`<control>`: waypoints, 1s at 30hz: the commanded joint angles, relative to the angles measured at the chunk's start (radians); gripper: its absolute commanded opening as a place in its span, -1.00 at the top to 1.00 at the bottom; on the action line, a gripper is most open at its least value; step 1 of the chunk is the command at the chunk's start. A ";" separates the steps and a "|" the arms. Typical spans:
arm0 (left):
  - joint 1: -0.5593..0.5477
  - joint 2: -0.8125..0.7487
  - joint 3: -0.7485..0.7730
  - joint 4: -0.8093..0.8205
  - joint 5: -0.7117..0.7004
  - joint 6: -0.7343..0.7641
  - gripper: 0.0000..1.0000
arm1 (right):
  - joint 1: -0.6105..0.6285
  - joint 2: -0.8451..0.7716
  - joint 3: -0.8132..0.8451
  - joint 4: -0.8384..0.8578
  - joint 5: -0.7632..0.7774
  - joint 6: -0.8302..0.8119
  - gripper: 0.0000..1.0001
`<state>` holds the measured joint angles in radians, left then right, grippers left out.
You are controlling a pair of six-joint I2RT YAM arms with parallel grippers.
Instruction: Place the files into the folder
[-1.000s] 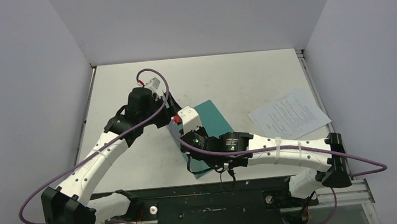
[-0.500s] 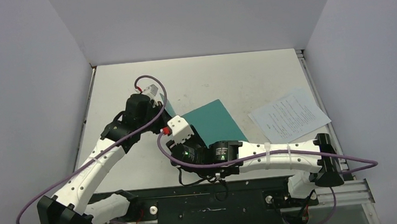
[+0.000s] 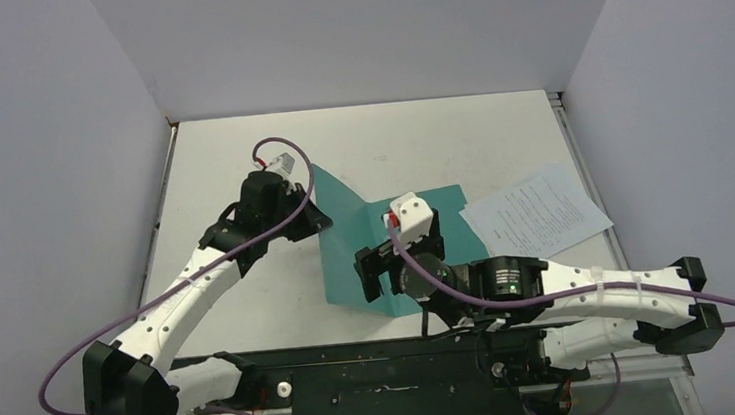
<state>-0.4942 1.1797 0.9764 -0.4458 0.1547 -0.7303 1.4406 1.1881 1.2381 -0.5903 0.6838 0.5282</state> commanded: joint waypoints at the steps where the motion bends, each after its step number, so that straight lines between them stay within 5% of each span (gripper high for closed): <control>1: 0.023 0.033 -0.032 0.172 -0.020 -0.013 1.00 | -0.011 -0.064 -0.058 0.005 0.067 0.059 -0.99; 7: 0.084 0.056 -0.131 0.343 0.047 -0.043 1.00 | -0.094 -0.088 -0.164 0.002 0.039 0.110 -0.80; 17: 0.126 0.051 -0.213 0.309 -0.049 -0.025 1.00 | -0.352 -0.026 -0.377 0.198 -0.211 0.116 -0.79; 25: 0.132 0.030 -0.326 0.301 -0.143 -0.081 0.98 | -0.441 0.125 -0.439 0.340 -0.321 0.151 -0.80; 30: 0.147 0.051 -0.361 0.282 -0.196 -0.086 0.48 | -0.472 0.224 -0.441 0.374 -0.323 0.154 -0.80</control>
<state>-0.3656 1.2301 0.6277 -0.1741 0.0357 -0.8085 0.9901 1.3670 0.8009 -0.3111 0.3798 0.6640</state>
